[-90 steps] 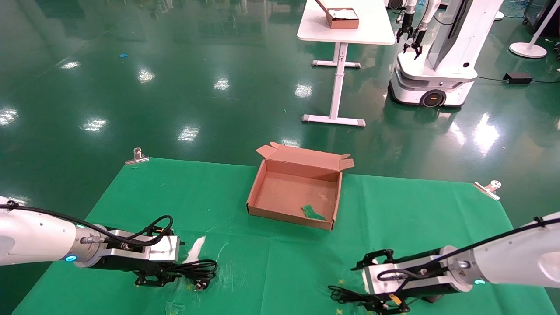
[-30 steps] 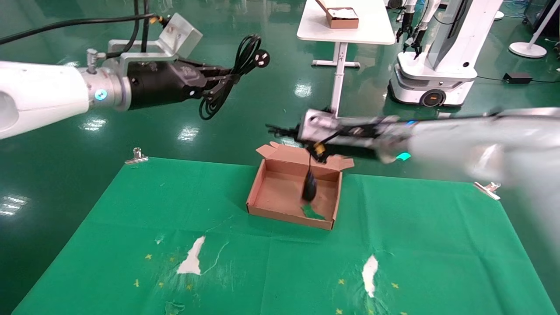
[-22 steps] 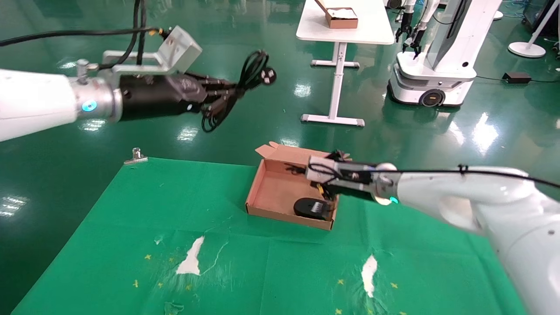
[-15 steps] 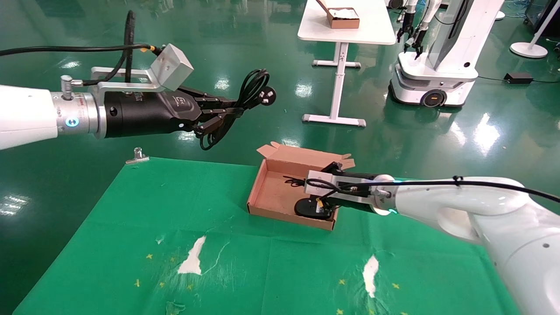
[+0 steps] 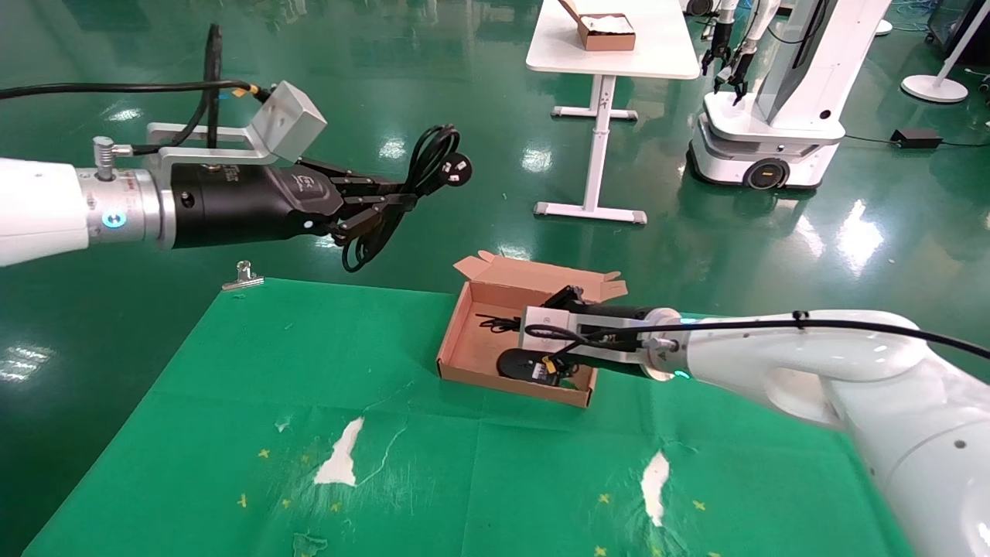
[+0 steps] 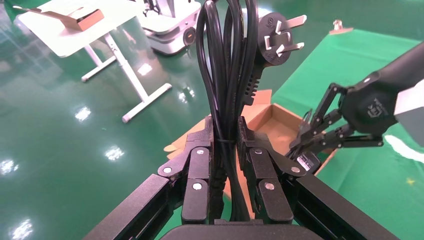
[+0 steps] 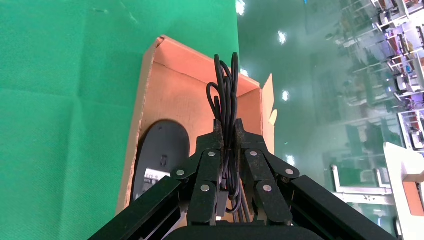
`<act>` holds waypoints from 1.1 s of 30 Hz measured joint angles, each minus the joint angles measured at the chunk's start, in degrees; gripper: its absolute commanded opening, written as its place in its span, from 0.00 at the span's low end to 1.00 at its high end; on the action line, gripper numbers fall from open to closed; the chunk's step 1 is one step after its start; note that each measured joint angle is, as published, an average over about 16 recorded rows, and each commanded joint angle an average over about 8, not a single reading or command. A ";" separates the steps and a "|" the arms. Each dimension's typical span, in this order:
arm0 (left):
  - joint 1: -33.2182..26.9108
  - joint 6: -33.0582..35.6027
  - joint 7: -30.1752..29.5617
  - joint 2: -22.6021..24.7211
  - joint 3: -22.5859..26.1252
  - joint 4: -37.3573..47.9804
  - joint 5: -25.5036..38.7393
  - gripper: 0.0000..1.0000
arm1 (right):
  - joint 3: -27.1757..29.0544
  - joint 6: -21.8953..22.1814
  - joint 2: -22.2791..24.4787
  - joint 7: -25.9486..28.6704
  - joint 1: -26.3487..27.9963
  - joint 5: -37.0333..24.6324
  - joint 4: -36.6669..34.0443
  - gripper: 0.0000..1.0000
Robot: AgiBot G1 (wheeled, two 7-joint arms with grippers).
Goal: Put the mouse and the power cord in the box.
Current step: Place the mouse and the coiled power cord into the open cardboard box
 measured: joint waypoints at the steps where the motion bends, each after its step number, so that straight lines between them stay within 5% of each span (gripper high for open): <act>1: -0.21 -0.53 -0.10 0.29 0.25 -0.02 0.36 0.00 | -0.10 0.19 0.03 -0.14 0.00 0.26 0.01 1.00; 15: 1.09 -8.46 -1.91 8.91 5.13 -6.36 5.69 0.00 | -0.04 2.76 4.39 -5.58 5.01 3.01 -2.71 1.00; 27: 10.10 -20.56 -3.17 11.40 17.45 -28.48 5.58 0.02 | -1.31 -16.78 19.93 -9.49 18.53 1.19 -1.56 1.00; 33: 12.20 -26.66 -3.51 11.32 23.93 -34.93 5.46 0.73 | -2.12 -24.50 24.47 -8.96 22.28 0.10 -0.91 1.00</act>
